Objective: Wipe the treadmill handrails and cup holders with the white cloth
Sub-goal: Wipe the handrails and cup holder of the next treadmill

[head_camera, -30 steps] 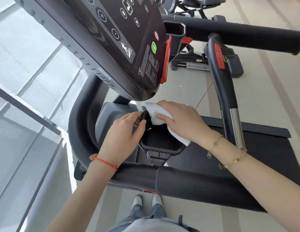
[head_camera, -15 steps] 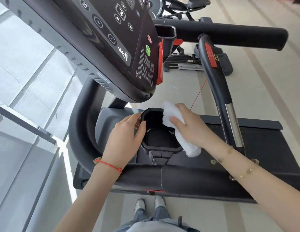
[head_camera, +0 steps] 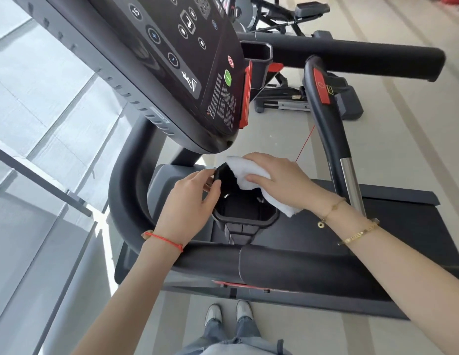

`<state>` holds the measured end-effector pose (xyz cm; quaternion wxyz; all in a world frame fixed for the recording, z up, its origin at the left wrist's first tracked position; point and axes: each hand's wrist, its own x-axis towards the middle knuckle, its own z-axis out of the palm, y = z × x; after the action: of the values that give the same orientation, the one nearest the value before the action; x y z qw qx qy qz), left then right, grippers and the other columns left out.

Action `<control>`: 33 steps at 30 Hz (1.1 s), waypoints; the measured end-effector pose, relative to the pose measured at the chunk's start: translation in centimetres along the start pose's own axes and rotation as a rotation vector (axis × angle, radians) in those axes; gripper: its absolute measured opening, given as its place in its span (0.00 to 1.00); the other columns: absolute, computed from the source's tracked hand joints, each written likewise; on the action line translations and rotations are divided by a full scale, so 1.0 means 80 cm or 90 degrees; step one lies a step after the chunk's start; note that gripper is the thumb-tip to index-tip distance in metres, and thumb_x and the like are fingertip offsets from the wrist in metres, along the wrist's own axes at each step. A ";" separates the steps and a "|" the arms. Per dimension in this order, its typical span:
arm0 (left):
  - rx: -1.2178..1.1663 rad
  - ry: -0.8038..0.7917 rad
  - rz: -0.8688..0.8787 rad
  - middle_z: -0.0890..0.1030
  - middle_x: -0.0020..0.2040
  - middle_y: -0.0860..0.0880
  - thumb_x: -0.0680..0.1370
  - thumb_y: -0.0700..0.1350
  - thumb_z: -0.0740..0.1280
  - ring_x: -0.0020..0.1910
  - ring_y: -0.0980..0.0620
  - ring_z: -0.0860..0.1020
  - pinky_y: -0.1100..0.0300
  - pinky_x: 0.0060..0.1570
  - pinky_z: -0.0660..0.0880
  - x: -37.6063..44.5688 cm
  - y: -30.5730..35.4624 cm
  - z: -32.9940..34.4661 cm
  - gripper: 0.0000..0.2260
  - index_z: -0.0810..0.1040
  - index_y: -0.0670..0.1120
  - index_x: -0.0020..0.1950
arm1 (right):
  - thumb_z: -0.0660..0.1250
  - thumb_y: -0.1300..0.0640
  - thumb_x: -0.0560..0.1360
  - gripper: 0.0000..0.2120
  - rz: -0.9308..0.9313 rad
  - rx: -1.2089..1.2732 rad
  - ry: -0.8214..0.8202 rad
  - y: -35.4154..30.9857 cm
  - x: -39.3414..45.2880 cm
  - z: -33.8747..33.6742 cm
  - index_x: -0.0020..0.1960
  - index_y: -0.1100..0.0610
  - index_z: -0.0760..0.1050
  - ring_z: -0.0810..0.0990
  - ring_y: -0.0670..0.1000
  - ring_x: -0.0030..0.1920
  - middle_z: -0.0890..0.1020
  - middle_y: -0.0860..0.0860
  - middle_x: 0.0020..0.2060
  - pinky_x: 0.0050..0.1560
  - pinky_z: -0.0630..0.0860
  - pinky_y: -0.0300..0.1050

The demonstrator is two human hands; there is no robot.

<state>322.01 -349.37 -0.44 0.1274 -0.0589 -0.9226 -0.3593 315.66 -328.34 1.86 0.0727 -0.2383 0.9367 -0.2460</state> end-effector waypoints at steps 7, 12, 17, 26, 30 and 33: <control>-0.010 -0.007 -0.008 0.81 0.45 0.53 0.80 0.48 0.63 0.44 0.55 0.79 0.53 0.48 0.78 -0.001 0.004 -0.003 0.12 0.79 0.46 0.61 | 0.59 0.46 0.80 0.20 0.095 0.253 0.048 -0.001 -0.056 -0.002 0.72 0.40 0.63 0.77 0.32 0.48 0.77 0.33 0.51 0.45 0.70 0.26; -0.015 -0.012 -0.008 0.81 0.45 0.53 0.81 0.48 0.62 0.43 0.55 0.79 0.52 0.48 0.79 -0.001 0.004 -0.005 0.12 0.79 0.46 0.61 | 0.54 0.37 0.77 0.23 0.014 0.180 0.016 -0.009 -0.088 -0.023 0.71 0.28 0.56 0.59 0.31 0.70 0.62 0.28 0.70 0.63 0.55 0.19; -0.020 -0.010 -0.017 0.82 0.47 0.51 0.81 0.47 0.63 0.44 0.54 0.80 0.53 0.49 0.79 -0.001 0.006 -0.005 0.13 0.78 0.46 0.62 | 0.47 0.33 0.76 0.28 -0.110 -0.052 -0.137 -0.038 -0.097 -0.003 0.72 0.43 0.64 0.44 0.29 0.72 0.63 0.41 0.73 0.63 0.38 0.19; -0.010 -0.015 -0.017 0.82 0.47 0.51 0.80 0.48 0.63 0.44 0.56 0.80 0.60 0.47 0.77 0.001 0.003 -0.005 0.13 0.79 0.46 0.63 | 0.55 0.44 0.81 0.17 -0.148 -0.107 -0.140 -0.057 -0.088 0.002 0.59 0.54 0.72 0.74 0.49 0.53 0.78 0.47 0.50 0.52 0.67 0.43; -0.005 -0.021 -0.017 0.82 0.46 0.53 0.80 0.49 0.62 0.44 0.58 0.79 0.62 0.49 0.76 0.001 0.002 -0.005 0.13 0.79 0.47 0.62 | 0.64 0.55 0.80 0.10 -0.214 -0.105 -0.112 -0.027 -0.106 -0.027 0.60 0.56 0.76 0.73 0.47 0.61 0.78 0.48 0.56 0.60 0.70 0.41; -0.004 -0.018 -0.016 0.82 0.46 0.53 0.80 0.47 0.63 0.42 0.58 0.79 0.70 0.47 0.74 0.002 0.003 -0.004 0.12 0.79 0.46 0.61 | 0.57 0.45 0.81 0.15 -0.194 -0.144 -0.108 -0.050 -0.086 -0.011 0.53 0.56 0.75 0.74 0.48 0.50 0.78 0.47 0.47 0.53 0.67 0.38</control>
<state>322.00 -349.44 -0.03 0.1096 -0.0526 -0.9238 -0.3631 323.08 -327.70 4.72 0.0862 -0.4035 0.9021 -0.1265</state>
